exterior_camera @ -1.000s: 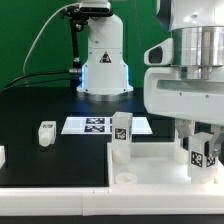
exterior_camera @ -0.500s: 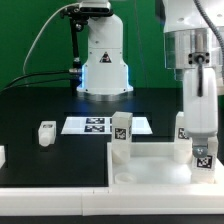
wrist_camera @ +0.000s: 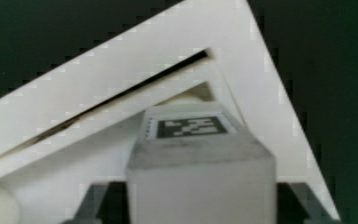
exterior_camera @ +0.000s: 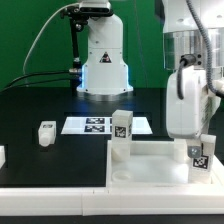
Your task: Assemble square table
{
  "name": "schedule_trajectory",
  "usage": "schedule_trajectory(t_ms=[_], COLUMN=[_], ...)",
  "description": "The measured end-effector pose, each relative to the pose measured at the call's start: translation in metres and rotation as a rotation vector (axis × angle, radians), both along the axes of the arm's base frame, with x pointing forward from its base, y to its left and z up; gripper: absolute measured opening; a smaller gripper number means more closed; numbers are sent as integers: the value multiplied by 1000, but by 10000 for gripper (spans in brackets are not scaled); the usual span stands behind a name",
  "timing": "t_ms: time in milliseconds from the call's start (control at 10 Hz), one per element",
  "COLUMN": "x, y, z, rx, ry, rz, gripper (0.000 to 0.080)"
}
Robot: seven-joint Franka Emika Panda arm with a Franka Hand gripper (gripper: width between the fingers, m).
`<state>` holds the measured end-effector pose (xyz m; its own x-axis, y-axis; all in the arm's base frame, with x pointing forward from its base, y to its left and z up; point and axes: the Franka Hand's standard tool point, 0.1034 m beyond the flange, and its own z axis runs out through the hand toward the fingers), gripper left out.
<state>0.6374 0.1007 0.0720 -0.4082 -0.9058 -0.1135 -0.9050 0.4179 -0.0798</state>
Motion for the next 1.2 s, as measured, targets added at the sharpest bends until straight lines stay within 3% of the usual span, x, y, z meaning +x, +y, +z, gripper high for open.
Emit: schedule_trajectory(t_ms=[100,200,300,400,1200], x=[2,0,-1,1,-2], y=[-5,-15,-26,-32,-29], z=[11,26,38,45,36], rx=[-5,-7,-9,-11,-17], ry=[-19,-39,-53,-63,-49], rz=[75,128,149,151,160], gripper=[465,583,583,636,649])
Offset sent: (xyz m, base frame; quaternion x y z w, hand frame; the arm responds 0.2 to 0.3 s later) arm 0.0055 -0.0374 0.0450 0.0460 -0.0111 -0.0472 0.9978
